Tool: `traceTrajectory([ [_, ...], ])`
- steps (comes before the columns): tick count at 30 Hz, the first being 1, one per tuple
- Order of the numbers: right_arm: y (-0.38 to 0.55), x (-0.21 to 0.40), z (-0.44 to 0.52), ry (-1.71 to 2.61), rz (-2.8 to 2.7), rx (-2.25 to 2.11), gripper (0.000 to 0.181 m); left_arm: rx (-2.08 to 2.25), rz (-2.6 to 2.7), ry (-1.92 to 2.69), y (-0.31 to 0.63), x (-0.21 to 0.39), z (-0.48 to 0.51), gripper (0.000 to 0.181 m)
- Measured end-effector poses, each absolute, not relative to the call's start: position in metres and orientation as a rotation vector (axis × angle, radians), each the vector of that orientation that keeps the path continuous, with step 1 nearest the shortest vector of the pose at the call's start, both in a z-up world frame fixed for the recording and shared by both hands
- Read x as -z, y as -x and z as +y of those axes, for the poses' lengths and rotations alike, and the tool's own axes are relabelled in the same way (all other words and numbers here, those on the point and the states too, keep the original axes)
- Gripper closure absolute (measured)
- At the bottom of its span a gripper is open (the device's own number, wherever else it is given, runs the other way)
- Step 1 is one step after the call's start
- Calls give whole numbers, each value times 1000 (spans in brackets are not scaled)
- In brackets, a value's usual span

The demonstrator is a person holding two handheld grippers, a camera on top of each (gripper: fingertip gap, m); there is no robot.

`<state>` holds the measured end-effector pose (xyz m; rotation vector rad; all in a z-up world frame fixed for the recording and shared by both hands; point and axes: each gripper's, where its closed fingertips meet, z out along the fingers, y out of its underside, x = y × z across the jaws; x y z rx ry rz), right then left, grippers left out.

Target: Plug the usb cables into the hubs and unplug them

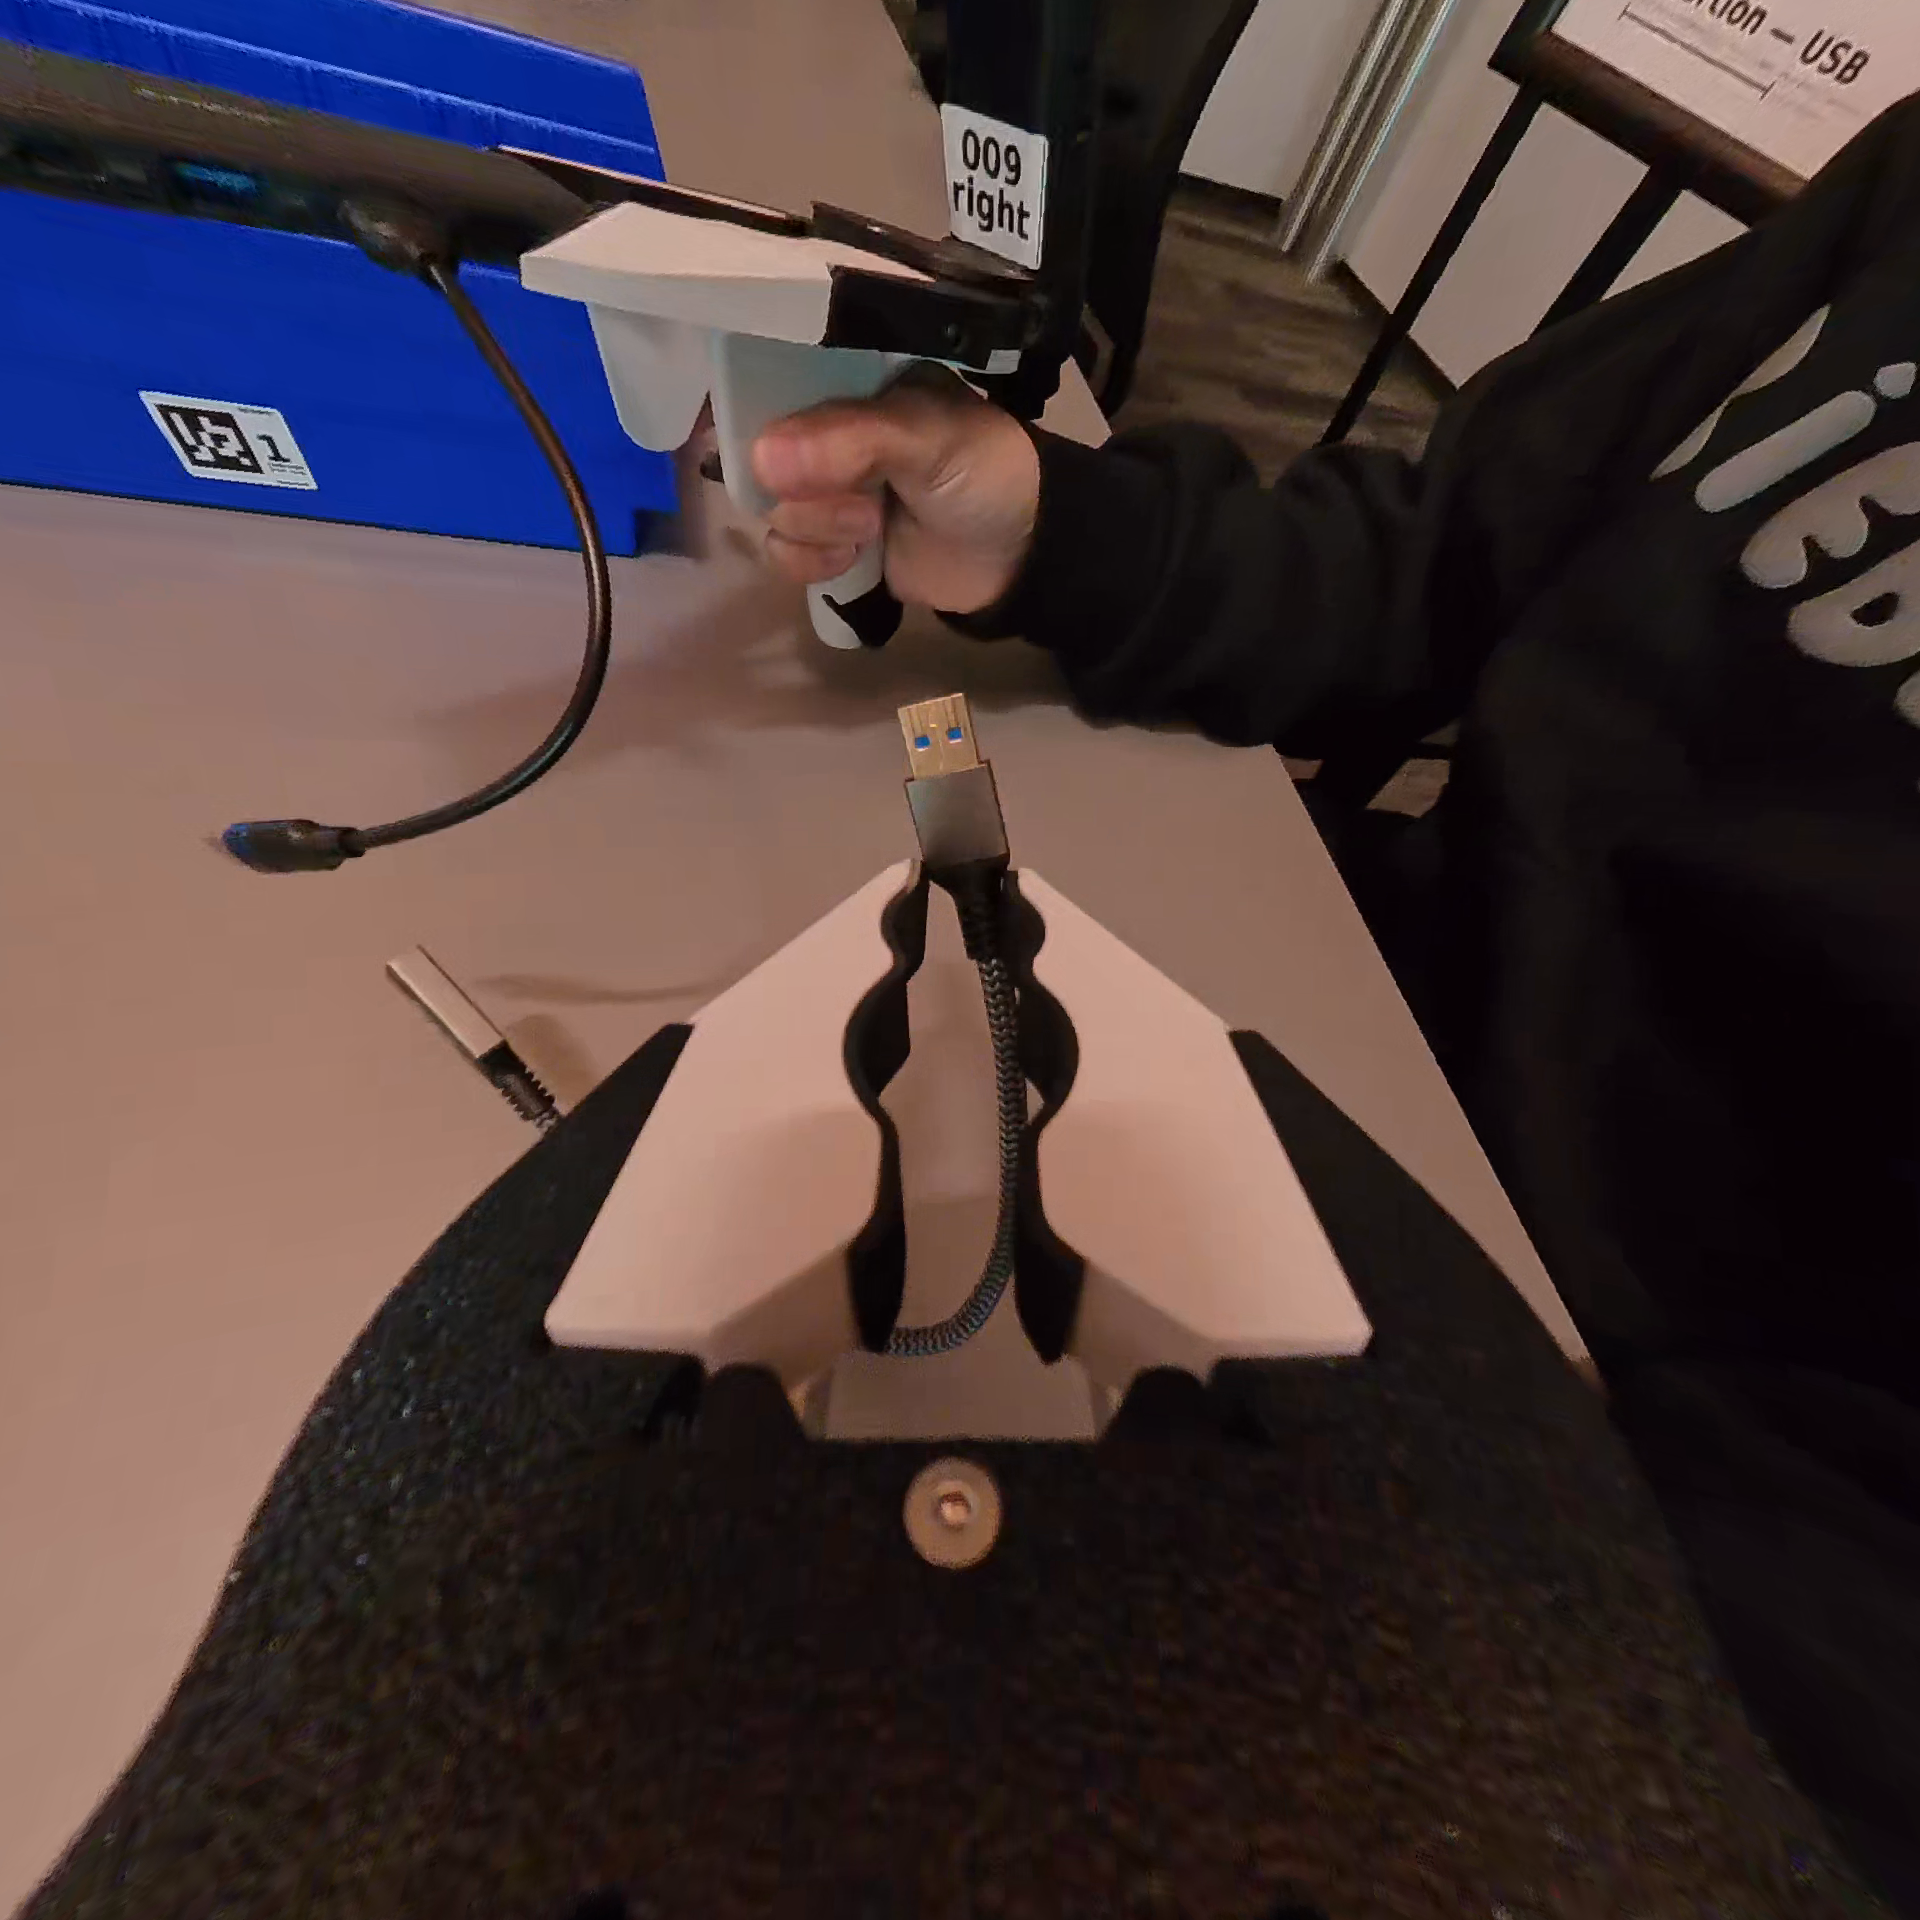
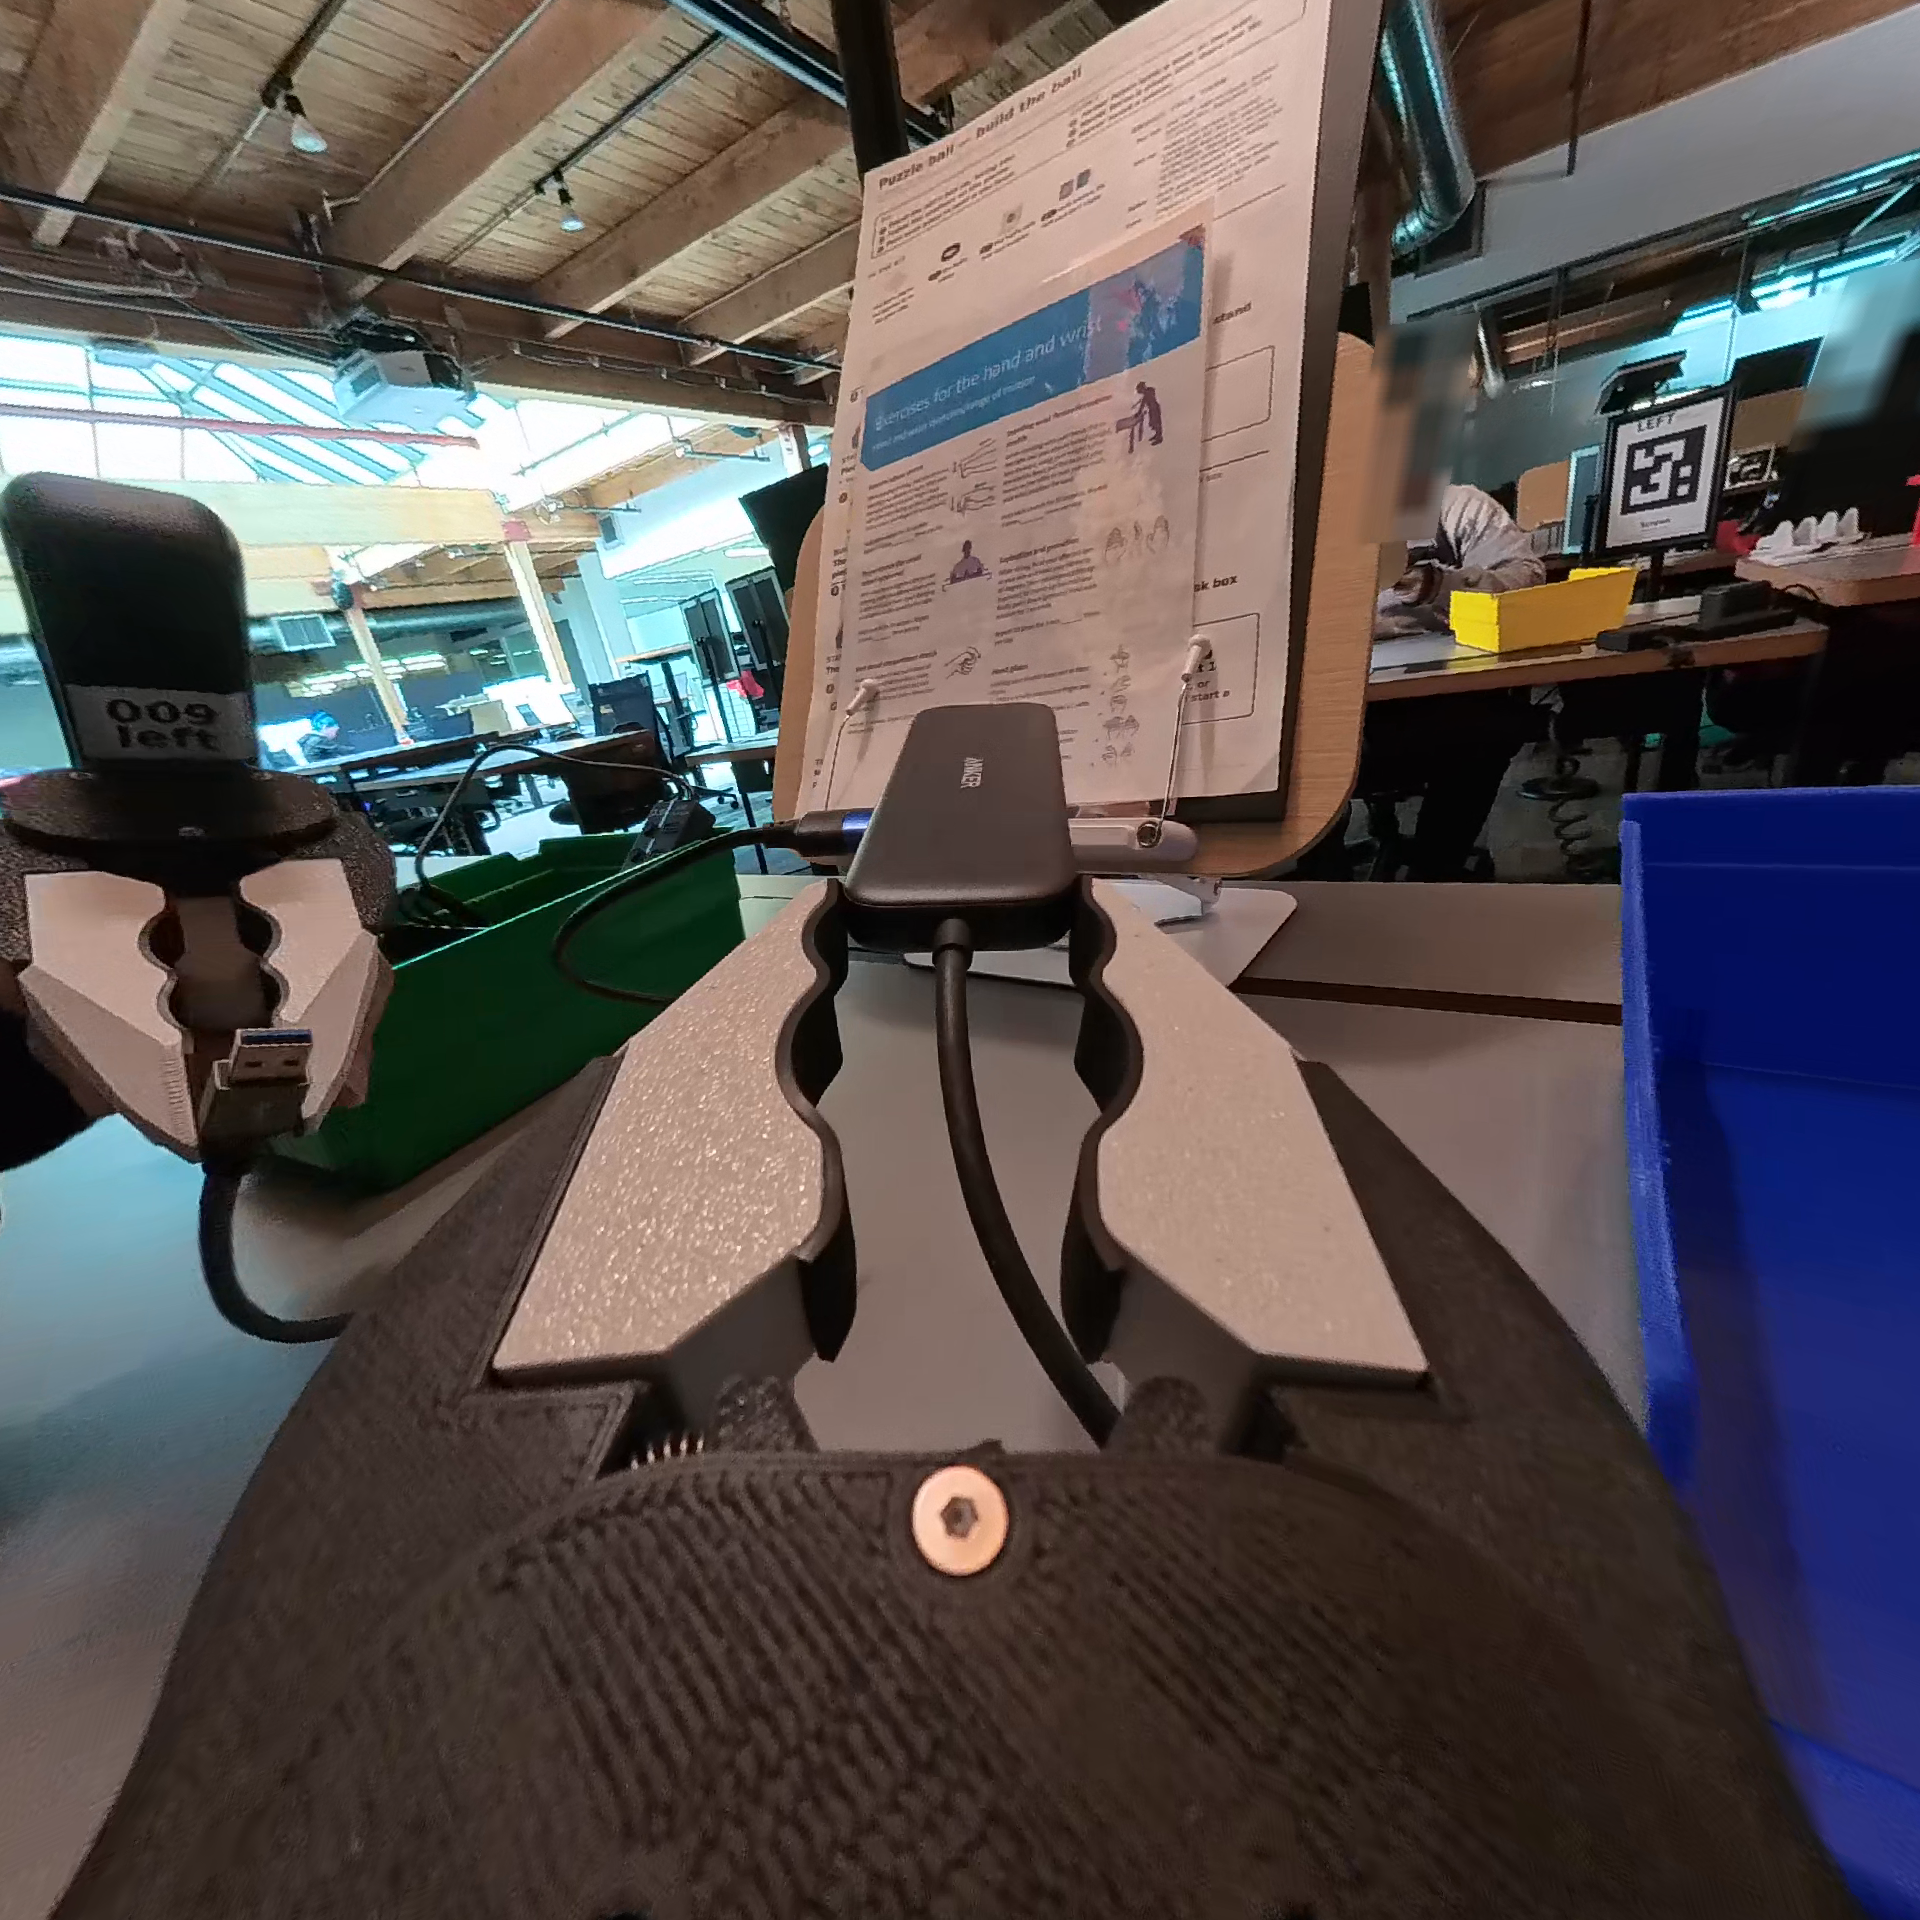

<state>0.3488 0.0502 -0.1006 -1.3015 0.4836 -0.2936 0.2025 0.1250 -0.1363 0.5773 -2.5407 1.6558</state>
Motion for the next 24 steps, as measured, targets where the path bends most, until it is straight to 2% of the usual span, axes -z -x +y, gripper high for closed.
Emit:
traceTrajectory([
  [4, -349, 101, 51, 1308, 483, 302, 139, -1659, -2467, -567, -193, 125, 122, 169],
  [8, -353, 100, 46, 1293, 501, 312, 139, -1855, -2071, -393, -160, 68, 109, 170],
  [10, -354, 99, 44, 1285, 509, 309, 139, -1872, -1918, -325, -152, 59, 108, 170],
  [12, -355, 100, 43, 1284, 514, 311, 139, -1861, -1818, -393, -164, 69, 109, 169],
  [15, -355, 101, 44, 1291, 511, 310, 139, -1720, -1809, -702, -202, 117, 111, 169],
  [17, -354, 102, 45, 1295, 509, 308, 139, -1613, -1915, -910, -221, 151, 117, 168],
  [21, -354, 102, 45, 1298, 510, 308, 139, -1521, -2075, -1241, -251, 178, 141, 163],
  [24, -354, 103, 45, 1300, 510, 306, 139, -1363, -2318, -1520, -266, 197, 177, 171],
])
